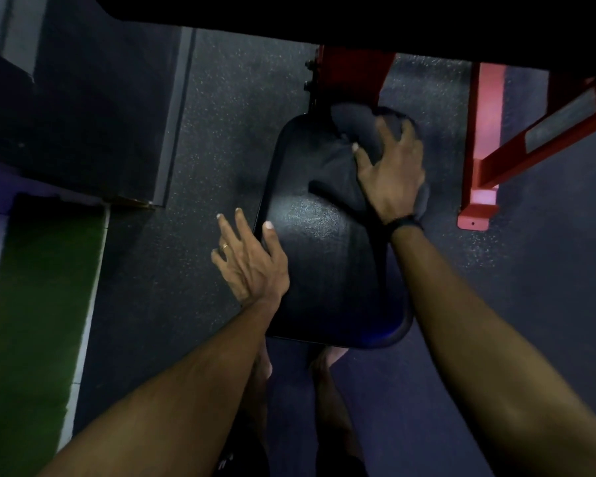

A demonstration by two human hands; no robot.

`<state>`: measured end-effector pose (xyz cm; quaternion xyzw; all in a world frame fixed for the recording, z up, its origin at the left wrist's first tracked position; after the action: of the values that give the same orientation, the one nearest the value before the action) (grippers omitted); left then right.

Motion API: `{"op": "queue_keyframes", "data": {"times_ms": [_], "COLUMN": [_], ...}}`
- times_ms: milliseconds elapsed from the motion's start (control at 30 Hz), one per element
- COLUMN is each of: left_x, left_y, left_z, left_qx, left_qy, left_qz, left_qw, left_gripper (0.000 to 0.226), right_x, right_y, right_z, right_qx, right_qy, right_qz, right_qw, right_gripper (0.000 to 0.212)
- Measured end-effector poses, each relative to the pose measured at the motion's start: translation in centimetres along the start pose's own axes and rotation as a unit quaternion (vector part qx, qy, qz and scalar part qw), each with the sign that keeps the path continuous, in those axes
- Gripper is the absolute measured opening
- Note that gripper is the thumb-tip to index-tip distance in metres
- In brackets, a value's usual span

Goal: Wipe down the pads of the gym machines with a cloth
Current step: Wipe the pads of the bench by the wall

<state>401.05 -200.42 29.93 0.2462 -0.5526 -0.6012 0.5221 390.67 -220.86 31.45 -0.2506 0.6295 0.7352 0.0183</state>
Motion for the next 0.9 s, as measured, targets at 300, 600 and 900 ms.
{"op": "queue_keyframes", "data": {"times_ms": [300, 600, 900], "left_x": [-0.1, -0.2, 0.0], "left_y": [-0.4, -0.3, -0.3], "left_z": [0.0, 0.0, -0.1], "left_qx": [0.004, 0.008, 0.015], "left_qy": [-0.005, -0.005, -0.004], "left_qz": [-0.018, -0.022, -0.028], "left_qw": [1.0, 1.0, 0.999], "left_gripper": [0.061, 0.06, 0.06], "right_x": [1.9, 1.6, 2.9], "right_y": [0.6, -0.1, 1.6], "right_z": [21.2, 0.9, 5.7], "right_qx": [-0.031, 0.002, -0.003], "right_qy": [0.005, -0.041, -0.024], "right_qz": [0.034, -0.038, -0.117], "right_qw": [0.999, 0.998, 0.993], "right_gripper": [0.06, 0.064, 0.075]}}
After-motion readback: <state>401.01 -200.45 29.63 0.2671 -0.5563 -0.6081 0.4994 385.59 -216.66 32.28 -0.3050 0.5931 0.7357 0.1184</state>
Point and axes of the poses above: each hand's wrist, its own z-axis away from the middle knuckle, its own y-axis out of the back of the hand, x = y × z, the point moved 1 cm from there along -z, towards the middle knuckle, and after that the axes turned 5 degrees about y, right-handed, at the moved point
